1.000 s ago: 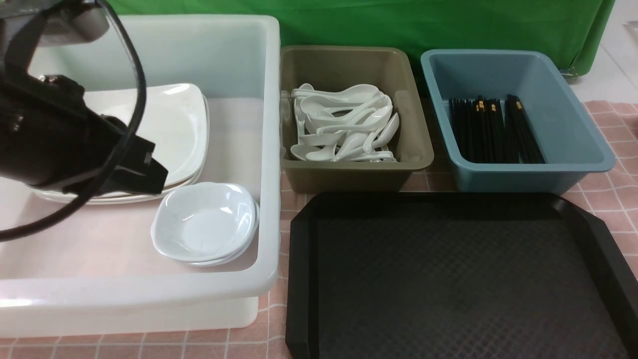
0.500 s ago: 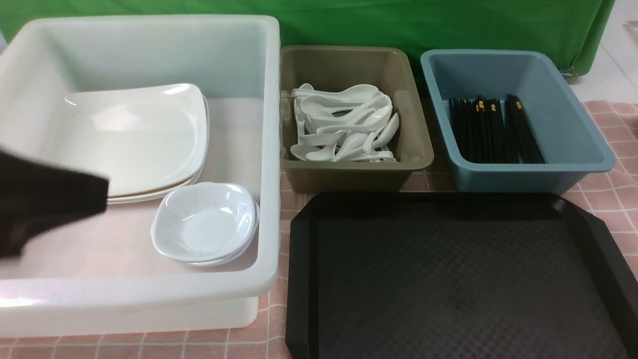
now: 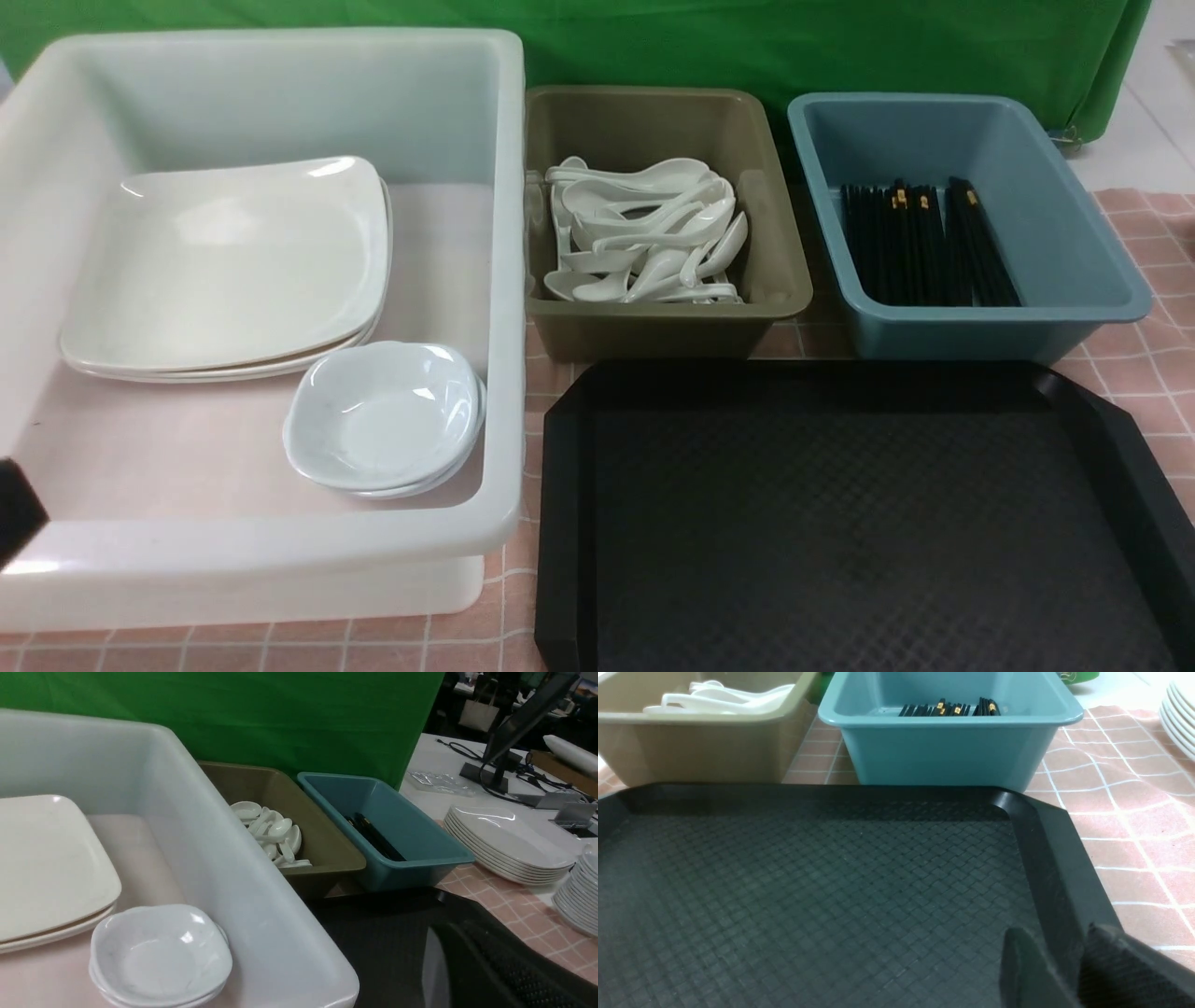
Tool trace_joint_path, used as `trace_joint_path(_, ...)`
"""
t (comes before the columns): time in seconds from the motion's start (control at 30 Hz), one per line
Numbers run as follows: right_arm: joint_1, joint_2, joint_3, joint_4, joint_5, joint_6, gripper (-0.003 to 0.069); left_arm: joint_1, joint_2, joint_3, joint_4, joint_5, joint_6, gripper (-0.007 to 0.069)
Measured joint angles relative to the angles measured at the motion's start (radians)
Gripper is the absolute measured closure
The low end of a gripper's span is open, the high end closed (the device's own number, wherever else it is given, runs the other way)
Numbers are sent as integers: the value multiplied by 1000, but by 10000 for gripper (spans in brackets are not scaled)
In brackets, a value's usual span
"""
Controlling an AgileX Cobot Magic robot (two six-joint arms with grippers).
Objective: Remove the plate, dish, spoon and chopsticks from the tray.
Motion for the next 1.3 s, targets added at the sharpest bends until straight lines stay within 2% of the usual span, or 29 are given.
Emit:
trace_joint_path(0.2,0,0,0,1,0,1,419,0,-4,74,6,-5,0,627)
trace_joint_path(0.5,0,0,0,1,0,2,419,0,-4,86,103,-20,0,627)
trace_joint_path(0.77,0,0,0,1,0,3,419,0,-21,204,186,-268,8,627)
trace_joint_path(0.93,0,0,0,1,0,4,419,37,-140,400,295,-464,5,627)
trace_joint_path(1.1,0,0,0,1,0,4,419,103,-197,523,403,-520,-82,627)
trace_joint_path(1.23,0,0,0,1,-1,4,419,109,-200,592,494,-521,-196,627)
trace_joint_path(1.3,0,0,0,1,-1,4,419,109,-200,601,499,-517,-209,625)
